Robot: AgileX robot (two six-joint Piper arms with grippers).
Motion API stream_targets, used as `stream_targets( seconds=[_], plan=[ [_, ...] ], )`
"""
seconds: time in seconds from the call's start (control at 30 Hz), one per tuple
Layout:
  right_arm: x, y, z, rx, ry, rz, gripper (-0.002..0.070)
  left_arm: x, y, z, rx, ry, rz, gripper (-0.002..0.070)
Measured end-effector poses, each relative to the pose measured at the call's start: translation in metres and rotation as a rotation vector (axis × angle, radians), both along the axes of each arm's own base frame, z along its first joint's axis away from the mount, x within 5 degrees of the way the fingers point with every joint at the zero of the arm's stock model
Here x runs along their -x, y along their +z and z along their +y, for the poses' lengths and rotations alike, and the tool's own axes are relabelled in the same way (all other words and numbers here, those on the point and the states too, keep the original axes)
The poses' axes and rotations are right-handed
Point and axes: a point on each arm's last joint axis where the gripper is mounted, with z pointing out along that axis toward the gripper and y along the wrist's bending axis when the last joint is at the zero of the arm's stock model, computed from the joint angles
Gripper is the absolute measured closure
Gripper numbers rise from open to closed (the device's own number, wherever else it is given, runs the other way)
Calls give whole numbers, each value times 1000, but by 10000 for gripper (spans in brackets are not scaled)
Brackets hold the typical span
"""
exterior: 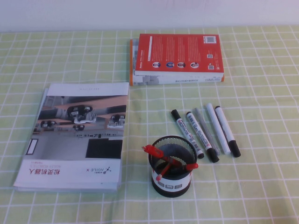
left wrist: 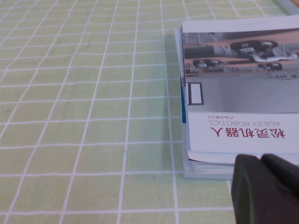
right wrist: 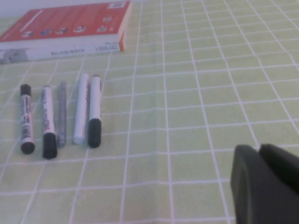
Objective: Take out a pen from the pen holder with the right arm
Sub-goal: 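Take a marker out of the pen holder and lay it on the table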
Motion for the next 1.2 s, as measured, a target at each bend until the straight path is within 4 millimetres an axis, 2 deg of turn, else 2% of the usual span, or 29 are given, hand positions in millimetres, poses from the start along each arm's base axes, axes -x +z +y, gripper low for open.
stream_targets(
  seconds=[0.23,0.63,0.97,1.2],
  plan=[
    [-1,5,2,-119,-7,-49,689,0,0,0,0,0,0,680],
    [-2,16,5,-565,-29,-107,689,0,0,0,0,0,0,680],
    [-1,18,8,-603,-8,-82,689,0,0,0,0,0,0,680],
    [-7,45,16,-549,58,40,689,0,0,0,0,0,0,680]
  ],
)
